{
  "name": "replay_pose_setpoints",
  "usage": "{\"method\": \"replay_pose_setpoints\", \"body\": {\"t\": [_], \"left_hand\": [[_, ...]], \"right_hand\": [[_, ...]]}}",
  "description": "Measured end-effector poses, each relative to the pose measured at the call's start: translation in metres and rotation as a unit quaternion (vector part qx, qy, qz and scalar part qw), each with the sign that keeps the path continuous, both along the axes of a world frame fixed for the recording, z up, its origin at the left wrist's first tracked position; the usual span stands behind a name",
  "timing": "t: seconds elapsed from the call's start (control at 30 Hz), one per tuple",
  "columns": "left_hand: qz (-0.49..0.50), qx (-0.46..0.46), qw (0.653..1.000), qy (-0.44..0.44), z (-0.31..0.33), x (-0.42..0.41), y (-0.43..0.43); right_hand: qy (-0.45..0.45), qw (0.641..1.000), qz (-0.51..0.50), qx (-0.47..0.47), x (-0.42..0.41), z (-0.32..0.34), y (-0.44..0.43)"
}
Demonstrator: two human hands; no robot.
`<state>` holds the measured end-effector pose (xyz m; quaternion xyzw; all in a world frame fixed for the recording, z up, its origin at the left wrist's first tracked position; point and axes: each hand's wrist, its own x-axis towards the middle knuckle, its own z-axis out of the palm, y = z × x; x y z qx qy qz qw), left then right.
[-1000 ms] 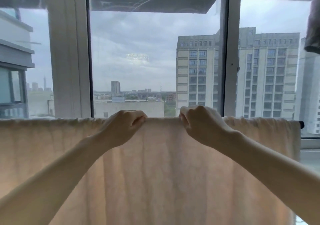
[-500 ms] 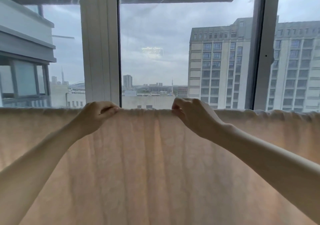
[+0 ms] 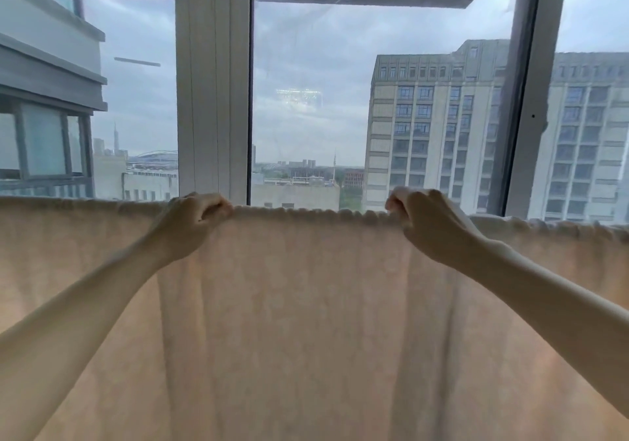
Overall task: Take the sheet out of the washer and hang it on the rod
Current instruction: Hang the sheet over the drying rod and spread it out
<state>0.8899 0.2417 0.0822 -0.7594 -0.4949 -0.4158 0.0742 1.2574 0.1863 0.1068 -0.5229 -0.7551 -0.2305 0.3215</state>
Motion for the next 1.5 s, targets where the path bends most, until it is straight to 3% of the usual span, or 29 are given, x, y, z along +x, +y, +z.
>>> {"method": "replay_pose_setpoints", "body": {"t": [0.17, 0.33, 0.57, 0.73, 0.83, 0.97, 1.17, 1.27, 1.33, 1.5], "left_hand": [[-0.046, 0.035, 0.996, -0.061, 0.005, -0.012, -0.009], [-0.022, 0.088, 0.995, -0.049, 0.005, -0.007, -0.013], [-0.059, 0.161, 0.98, -0.105, -0.018, 0.007, -0.031], [-0.022, 0.184, 0.974, -0.133, 0.027, 0.007, -0.012], [0.0, 0.179, 0.973, -0.144, 0.058, 0.007, 0.005], [0.015, 0.134, 0.985, -0.11, 0.054, 0.012, 0.028], [0.027, 0.088, 0.992, -0.087, 0.057, 0.018, 0.04], [-0.014, -0.021, 0.999, -0.033, 0.045, 0.016, 0.041], [-0.048, -0.049, 0.997, -0.044, 0.041, 0.008, 0.036], [-0.052, -0.064, 0.996, -0.022, 0.041, -0.024, 0.018]], "right_hand": [[-0.041, 0.995, 0.082, 0.034, -0.035, -0.005, -0.006], [-0.064, 0.993, 0.071, 0.076, -0.044, 0.0, -0.008], [-0.065, 0.982, 0.104, 0.142, -0.055, -0.025, -0.022], [0.061, 0.983, 0.098, 0.143, -0.049, 0.021, 0.007], [0.085, 0.978, 0.079, 0.173, -0.044, 0.049, 0.025], [0.072, 0.993, 0.027, 0.094, -0.045, 0.045, 0.041], [0.091, 0.99, 0.009, 0.11, -0.037, 0.048, 0.057], [0.012, 0.998, 0.016, -0.066, -0.032, 0.037, 0.059], [-0.012, 0.986, 0.045, -0.16, -0.03, 0.035, 0.054], [-0.018, 0.984, 0.104, -0.14, -0.047, 0.032, 0.036]]}}
